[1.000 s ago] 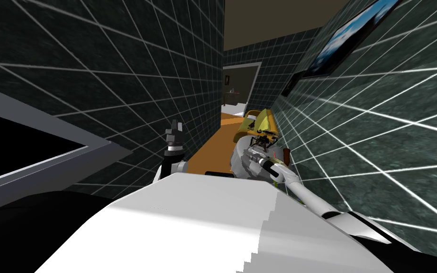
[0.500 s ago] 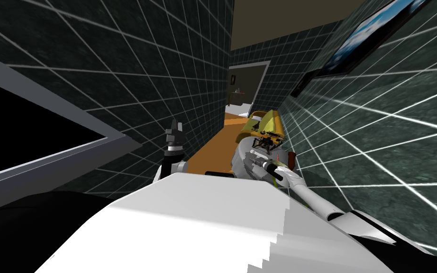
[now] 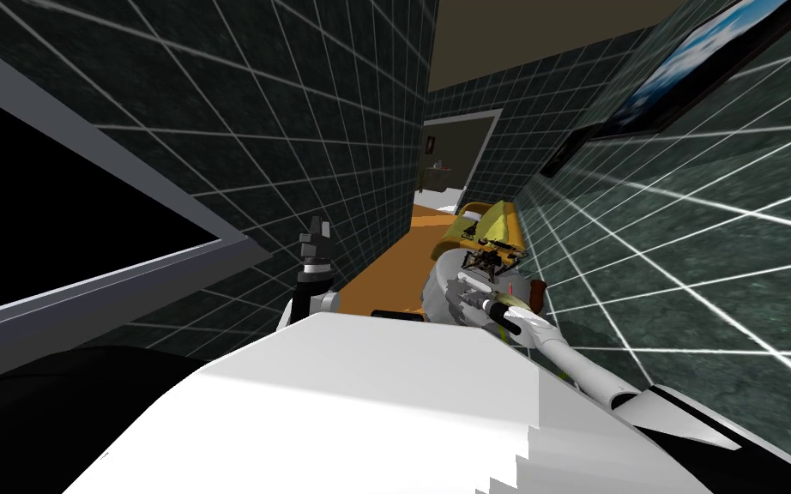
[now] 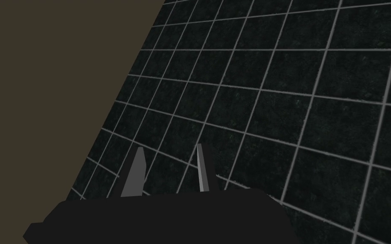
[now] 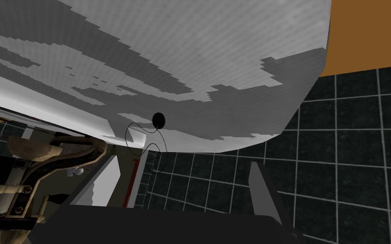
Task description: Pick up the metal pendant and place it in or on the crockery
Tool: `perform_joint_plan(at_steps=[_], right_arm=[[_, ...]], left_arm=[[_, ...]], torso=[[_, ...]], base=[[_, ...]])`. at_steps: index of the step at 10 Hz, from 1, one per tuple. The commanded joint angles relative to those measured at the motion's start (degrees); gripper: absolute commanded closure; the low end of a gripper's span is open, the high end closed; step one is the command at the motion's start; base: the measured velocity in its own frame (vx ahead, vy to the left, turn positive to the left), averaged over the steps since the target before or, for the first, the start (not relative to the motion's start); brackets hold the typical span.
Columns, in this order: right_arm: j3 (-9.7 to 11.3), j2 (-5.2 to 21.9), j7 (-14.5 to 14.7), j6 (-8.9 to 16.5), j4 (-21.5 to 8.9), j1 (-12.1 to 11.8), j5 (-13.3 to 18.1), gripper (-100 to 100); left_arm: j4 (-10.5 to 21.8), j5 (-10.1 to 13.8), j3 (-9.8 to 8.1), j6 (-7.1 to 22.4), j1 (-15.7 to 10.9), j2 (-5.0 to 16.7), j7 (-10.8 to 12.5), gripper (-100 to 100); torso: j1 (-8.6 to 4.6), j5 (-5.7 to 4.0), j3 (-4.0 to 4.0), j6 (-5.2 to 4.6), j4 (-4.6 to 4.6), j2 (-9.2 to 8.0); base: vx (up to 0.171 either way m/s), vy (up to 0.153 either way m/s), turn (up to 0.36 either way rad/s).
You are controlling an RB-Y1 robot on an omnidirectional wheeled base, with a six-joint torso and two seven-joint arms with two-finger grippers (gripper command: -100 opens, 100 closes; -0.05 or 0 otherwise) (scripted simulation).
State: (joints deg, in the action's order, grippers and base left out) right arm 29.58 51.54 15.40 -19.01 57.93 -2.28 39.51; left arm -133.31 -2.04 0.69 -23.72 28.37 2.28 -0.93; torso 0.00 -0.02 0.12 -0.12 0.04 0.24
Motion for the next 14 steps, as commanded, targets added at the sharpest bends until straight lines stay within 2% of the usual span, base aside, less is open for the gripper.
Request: perform_joint_plan(at_steps=[1,2,4,5,6,10,11,12,13,14], right_arm=[[0.0,0.0,0.0,0.0,0.0,0.0,0.0,0],[-0.2,-1.7,0.9,0.8,-0.8,0.3,0.1,-100],[-0.5,-3.4,1.9,1.6,-1.5,0.6,0.3,-100],[-0.3,-2.6,1.3,1.6,-0.8,0.3,0.2,-100],[-0.3,-2.7,1.4,1.6,-0.8,0.3,0.2,100],[-0.4,-2.4,1.5,1.8,-0.9,0.4,0.3,100],[-0.4,-2.4,1.5,1.8,-0.9,0.4,0.3,0],[-0.1,-0.7,0.4,0.3,-0.3,0.1,0.1,100],[-0.2,-1.5,1.0,1.2,-0.4,0.2,0.2,100],[-0.2,-1.3,0.8,1.0,-0.3,0.2,0.2,0]], left_arm=[[0.0,0.0,0.0,0.0,0.0,0.0,0.0,0],[0.0,0.0,0.0,0.0,0.0,0.0,0.0,0],[0.0,0.0,0.0,0.0,0.0,0.0,0.0,0],[0.0,0.0,0.0,0.0,0.0,0.0,0.0,0],[0.0,0.0,0.0,0.0,0.0,0.0,0.0,0],[0.0,0.0,0.0,0.0,0.0,0.0,0.0,0],[0.0,0.0,0.0,0.0,0.0,0.0,0.0,0],[0.0,0.0,0.0,0.0,0.0,0.0,0.0,0],[0.0,0.0,0.0,0.0,0.0,0.0,0.0,0],[0.0,0.0,0.0,0.0,0.0,0.0,0.0,0]], torso=[[0.0,0.0,0.0,0.0,0.0,0.0],[-0.01,0.0,0.02,0.0,0.01,0.02],[-0.04,-0.02,0.05,0.01,0.02,0.09],[-0.03,-0.02,0.04,0.0,0.02,0.07],[-0.02,0.0,0.03,0.0,0.01,0.05],[-0.07,-0.21,0.08,0.02,0.09,0.06],[-0.08,-0.22,0.08,0.01,0.09,0.07],[-0.09,-0.22,0.08,0.01,0.1,0.07],[-0.12,-0.2,0.07,-0.03,0.09,0.05],[-0.11,-0.23,0.07,-0.01,0.09,0.05]], base=[[0.0,0.0,0.0],[0.007,-0.008,0.036],[0.007,-0.004,0.011],[0.0,0.0,0.0],[0.0,0.0,0.0],[0.001,0.0,-0.003],[0.0,0.0,0.0],[0.0,0.0,0.0],[0.0,0.0,0.0],[0.0,0.0,0.0]])
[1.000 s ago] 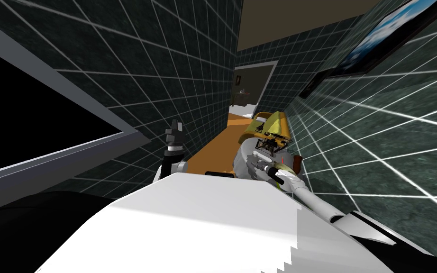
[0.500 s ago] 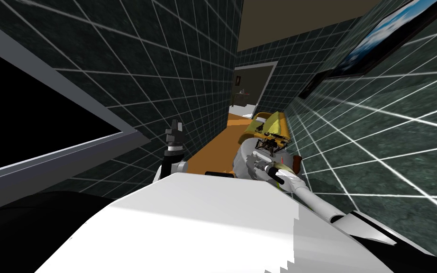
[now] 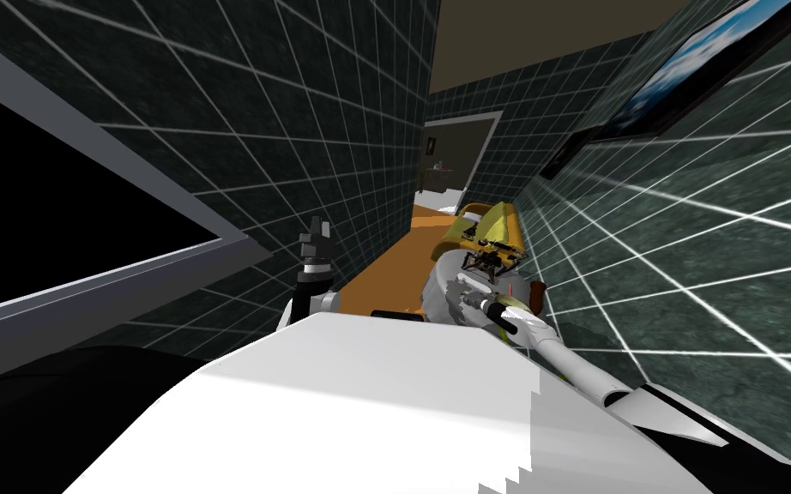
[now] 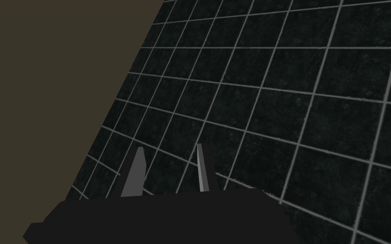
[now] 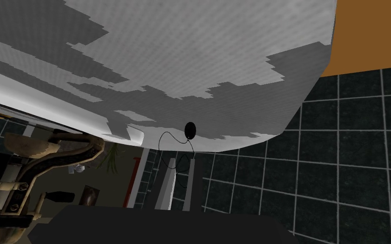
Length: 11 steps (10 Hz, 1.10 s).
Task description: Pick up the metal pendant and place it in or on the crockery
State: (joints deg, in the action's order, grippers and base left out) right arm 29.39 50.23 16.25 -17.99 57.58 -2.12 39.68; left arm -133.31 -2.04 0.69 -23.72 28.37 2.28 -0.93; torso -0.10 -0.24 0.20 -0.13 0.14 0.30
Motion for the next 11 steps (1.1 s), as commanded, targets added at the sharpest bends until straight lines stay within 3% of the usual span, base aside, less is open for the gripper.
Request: perform_joint_plan(at_steps=[1,11], right_arm=[[0.9,0.8,-1.6,-0.2,0.7,1.1,0.0,100],[6.3,8.5,-12.8,-3.2,5.7,8.5,-0.3,100]], left_arm=[[0.0,0.0,0.0,0.0,0.0,0.0,0.0,0],[0.0,0.0,0.0,0.0,0.0,0.0,0.0,0]], torso=[[0.0,0.0,0.0,0.0,0.0,0.0],[-0.02,-0.01,-0.05,-0.03,-0.03,-0.07]], base=[[-0.003,0.002,-0.03],[-0.012,-0.004,-0.03]])
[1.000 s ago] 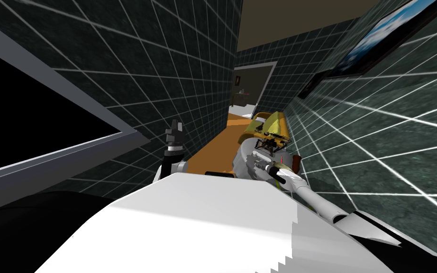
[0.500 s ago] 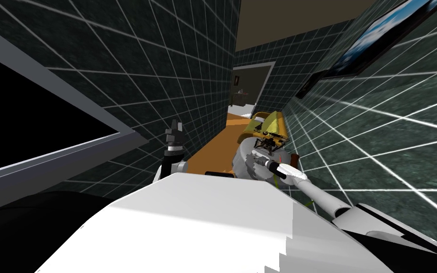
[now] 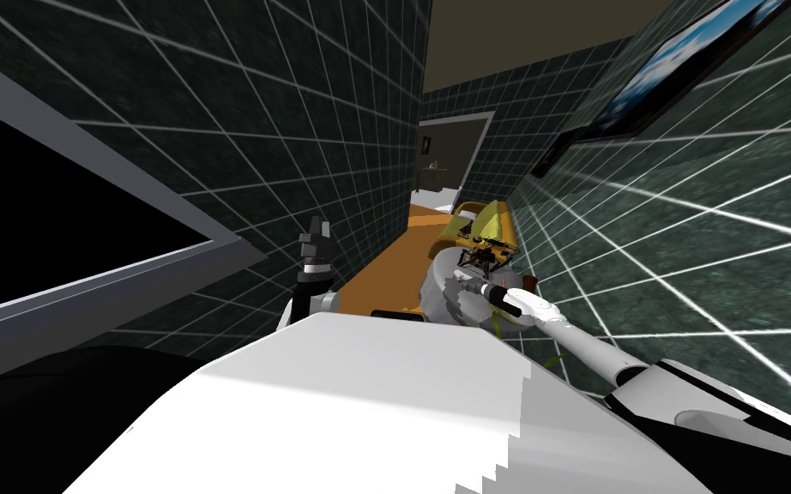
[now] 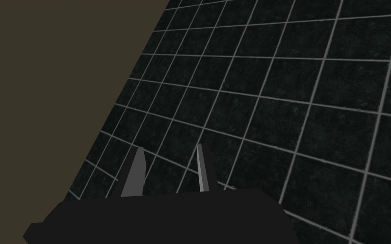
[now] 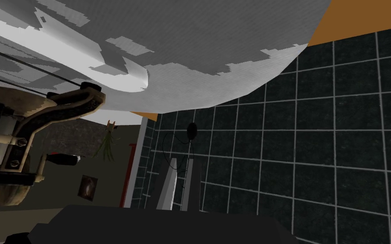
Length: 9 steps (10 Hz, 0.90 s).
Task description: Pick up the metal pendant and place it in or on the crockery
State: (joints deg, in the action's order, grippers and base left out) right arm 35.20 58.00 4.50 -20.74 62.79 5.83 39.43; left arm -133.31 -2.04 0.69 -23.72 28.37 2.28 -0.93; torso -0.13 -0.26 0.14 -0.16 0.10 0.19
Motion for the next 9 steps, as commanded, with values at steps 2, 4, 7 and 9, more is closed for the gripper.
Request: perform_joint_plan(at_steps=[2,4,7,9], right_arm=[[1.4,2.8,-2.9,-1.5,1.6,1.9,-0.3,100],[1.8,4.7,-4.0,-2.6,2.4,2.5,-0.7,100],[0.9,8.5,-4.2,-5.1,3.3,1.4,-1.6,100],[-0.4,10.7,-3.7,-6.5,3.6,-0.3,-1.9,100]], left_arm=[[0.0,0.0,0.0,0.0,0.0,0.0,0.0,0],[0.0,0.0,0.0,0.0,0.0,0.0,0.0,0],[0.0,0.0,0.0,0.0,0.0,0.0,0.0,0],[0.0,0.0,0.0,0.0,0.0,0.0,0.0,0]], torso=[[0.0,-0.01,-0.01,-0.01,0.0,-0.03],[-0.02,-0.02,-0.04,-0.01,0.0,-0.07],[-0.16,-0.04,-0.07,-0.11,0.0,-0.15],[-0.28,-0.05,-0.11,-0.16,0.0,-0.22]], base=[[-0.035,-0.006,-0.03],[-0.038,-0.011,-0.02],[-0.052,-0.031,-0.042],[-0.045,-0.061,-0.051]])
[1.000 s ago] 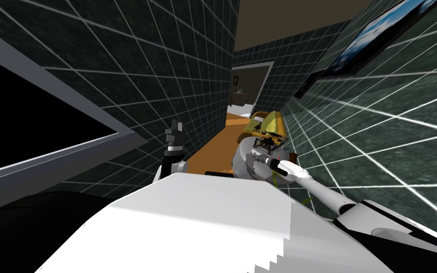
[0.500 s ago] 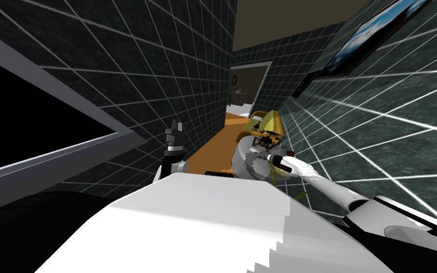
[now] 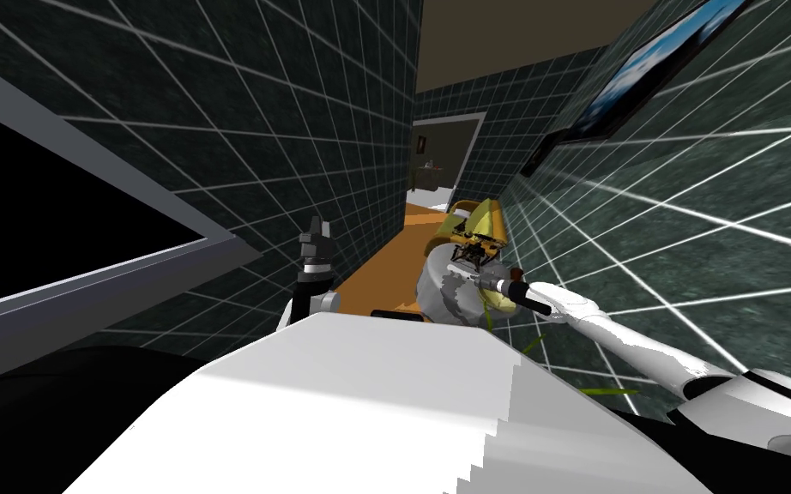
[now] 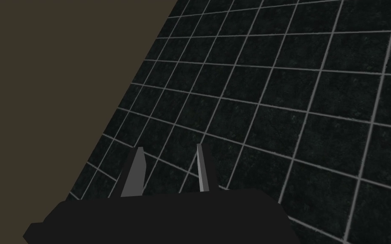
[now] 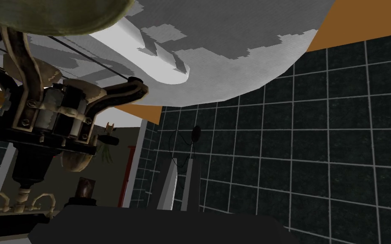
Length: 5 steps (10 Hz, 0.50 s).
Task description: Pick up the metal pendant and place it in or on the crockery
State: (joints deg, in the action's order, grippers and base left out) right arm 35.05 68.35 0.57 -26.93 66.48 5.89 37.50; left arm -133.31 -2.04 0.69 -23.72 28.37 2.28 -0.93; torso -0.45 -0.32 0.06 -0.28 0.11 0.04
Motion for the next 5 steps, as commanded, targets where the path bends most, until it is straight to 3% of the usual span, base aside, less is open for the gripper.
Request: perform_joint_plan(at_steps=[1,5], right_arm=[[-0.8,1.0,0.5,-0.7,0.0,-1.0,-0.1,100],[-4.0,4.9,1.9,-3.2,0.4,-5.1,-0.5,100]], left_arm=[[0.0,0.0,0.0,0.0,0.0,0.0,0.0,0],[0.0,0.0,0.0,0.0,0.0,0.0,0.0,0]], torso=[[0.0,0.0,0.0,0.0,0.0,0.0],[-0.1,-0.02,0.03,0.02,0.02,0.03]], base=[[-0.047,-0.098,-0.03],[-0.032,-0.086,-0.044]])
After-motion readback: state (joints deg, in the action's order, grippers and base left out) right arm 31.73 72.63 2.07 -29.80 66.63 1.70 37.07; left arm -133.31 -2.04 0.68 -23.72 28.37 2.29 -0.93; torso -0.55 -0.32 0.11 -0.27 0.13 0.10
